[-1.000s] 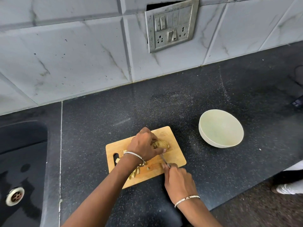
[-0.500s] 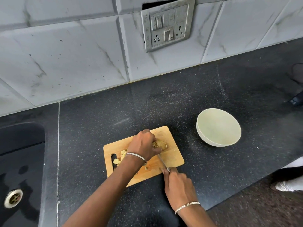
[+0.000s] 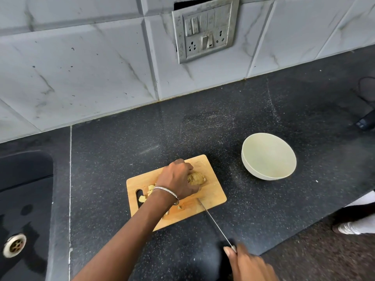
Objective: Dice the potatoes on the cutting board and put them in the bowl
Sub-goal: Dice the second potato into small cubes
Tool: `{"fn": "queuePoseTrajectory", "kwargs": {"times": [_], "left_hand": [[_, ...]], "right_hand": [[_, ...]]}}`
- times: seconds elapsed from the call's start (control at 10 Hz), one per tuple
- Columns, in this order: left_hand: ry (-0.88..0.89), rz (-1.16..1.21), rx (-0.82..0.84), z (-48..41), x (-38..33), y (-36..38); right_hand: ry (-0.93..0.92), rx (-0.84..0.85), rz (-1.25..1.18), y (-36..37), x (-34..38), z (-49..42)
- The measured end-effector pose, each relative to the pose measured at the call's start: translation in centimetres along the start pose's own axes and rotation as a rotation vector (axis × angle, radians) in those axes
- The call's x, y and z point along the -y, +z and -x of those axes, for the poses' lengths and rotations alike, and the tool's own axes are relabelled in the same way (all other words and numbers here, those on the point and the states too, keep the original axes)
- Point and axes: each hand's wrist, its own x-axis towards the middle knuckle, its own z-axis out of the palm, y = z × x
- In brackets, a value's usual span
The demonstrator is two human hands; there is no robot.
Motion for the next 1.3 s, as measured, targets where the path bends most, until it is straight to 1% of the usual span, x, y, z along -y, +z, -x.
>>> {"fn": "queuePoseTrajectory", "kwargs": {"times": [0.1, 0.2, 0.3, 0.4, 0.5, 0.6, 0.7, 0.9, 1.0, 1.1, 1.2, 1.3], "left_hand": [[-0.006, -0.021, 0.010, 0.2, -0.2, 0.5], [-0.008, -0.046, -0.027, 0.3, -0.4, 0.8], [-0.015, -0.008, -0.051, 0.2, -0.1, 0.9], [-0.013, 0.032, -0.057, 0.2, 0.2, 0.9], [-0.016, 0.055, -0.068, 0.3, 0.3, 1.2], [-0.032, 0.068, -0.070, 0.5, 0.5, 1.4], [-0.051, 0.090, -0.074, 0.7, 0.6, 1.6], [-0.066, 0.189, -0.140, 1.4, 1.1, 1.2], [-0.087, 0.242, -0.137, 2.0, 1.3, 1.2], [-0.163, 0.334, -0.173, 2.8, 1.5, 1.5], [-0.232, 0.441, -0.256, 3.7, 1.4, 2.0], [-0.258, 0.496, -0.302, 4.2, 1.2, 2.6]], "right_hand": [[-0.001, -0.019, 0.008, 0.0, -1.3, 0.1], [0.009, -0.056, 0.021, 0.1, -2.3, 0.0], [0.054, -0.066, 0.010, 0.3, -2.5, -0.4], [0.008, -0.095, -0.037, 0.0, -2.1, -0.3], [0.011, -0.132, -0.128, 0.0, -1.8, -0.3], [0.046, -0.171, -0.128, 0.6, -1.9, -0.8], [0.002, -0.182, -0.129, 0.3, -1.9, -0.9], [-0.128, -0.272, -0.201, -0.8, -1.4, -1.3], [-0.164, -0.325, -0.234, -0.9, -1.0, -1.8], [-0.248, -0.326, -0.258, -1.4, 0.5, -2.2], [-0.297, -0.321, -0.285, -1.5, 2.4, -2.6], [-0.292, -0.316, -0.304, -0.7, 4.0, -3.2]]}}
